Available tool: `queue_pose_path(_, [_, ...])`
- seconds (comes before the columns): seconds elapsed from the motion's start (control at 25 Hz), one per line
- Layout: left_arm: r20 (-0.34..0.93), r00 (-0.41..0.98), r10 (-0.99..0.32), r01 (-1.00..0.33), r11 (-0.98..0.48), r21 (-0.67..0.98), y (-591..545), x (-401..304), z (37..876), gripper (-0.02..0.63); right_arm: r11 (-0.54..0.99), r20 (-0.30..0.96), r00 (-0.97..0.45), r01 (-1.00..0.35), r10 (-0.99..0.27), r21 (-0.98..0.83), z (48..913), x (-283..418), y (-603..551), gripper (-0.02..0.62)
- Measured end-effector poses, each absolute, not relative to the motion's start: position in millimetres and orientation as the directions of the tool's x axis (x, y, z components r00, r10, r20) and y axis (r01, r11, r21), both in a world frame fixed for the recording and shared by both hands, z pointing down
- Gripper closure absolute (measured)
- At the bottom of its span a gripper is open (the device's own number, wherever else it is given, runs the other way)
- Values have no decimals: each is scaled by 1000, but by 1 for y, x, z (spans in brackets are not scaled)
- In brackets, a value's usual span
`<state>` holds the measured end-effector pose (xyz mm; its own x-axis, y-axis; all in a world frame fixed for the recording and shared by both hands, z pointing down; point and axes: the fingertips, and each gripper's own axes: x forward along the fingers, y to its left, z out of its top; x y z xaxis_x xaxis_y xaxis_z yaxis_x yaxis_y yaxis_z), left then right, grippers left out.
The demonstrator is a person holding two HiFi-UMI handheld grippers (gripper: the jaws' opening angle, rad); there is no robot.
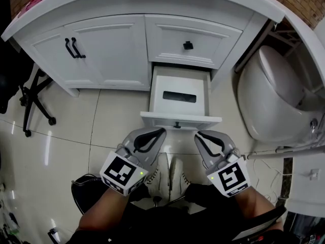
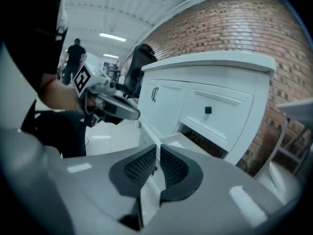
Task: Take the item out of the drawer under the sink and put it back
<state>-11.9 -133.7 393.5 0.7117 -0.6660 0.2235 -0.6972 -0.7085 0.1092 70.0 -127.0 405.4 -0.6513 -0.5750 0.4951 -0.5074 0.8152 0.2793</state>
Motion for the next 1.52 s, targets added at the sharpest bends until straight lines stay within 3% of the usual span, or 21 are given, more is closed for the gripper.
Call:
queue_pose_path(0.24, [206, 701, -683, -710, -695, 113, -138, -16, 385, 600, 875, 584, -656, -295, -478, 385, 416, 58, -137, 563])
queue_pose_path(0.48, [194, 703, -685, -709, -697, 108, -140, -15, 382, 600, 856, 555, -661, -302, -505, 419, 380, 41, -206, 516])
queue_pose_path(0.6, [193, 707, -680, -704, -703, 101, -139, -14, 379, 600, 866, 594, -640, -265, -487, 425, 378, 31, -237, 479])
queue_pose_path(0.84, [196, 705, -682, -705, -703, 90, -142, -16, 377, 600, 881, 688, -567, -170, -454, 441, 410, 20, -282, 468])
queue_pose_path(1.12, [216, 712, -668, -697, -711, 96, -143, -12, 385, 600, 942, 796, -507, -133, -331, 308, 478, 31, -322, 452])
queue_pose_path(1.28, [222, 717, -660, -691, -715, 105, -143, -8, 389, 600, 972, 880, -413, -77, -233, 221, 530, 39, -320, 374])
queue_pose_path(1.52, [217, 709, -672, -701, -704, 112, -148, -11, 388, 600, 984, 892, -415, -74, -178, 161, 559, 32, -326, 365])
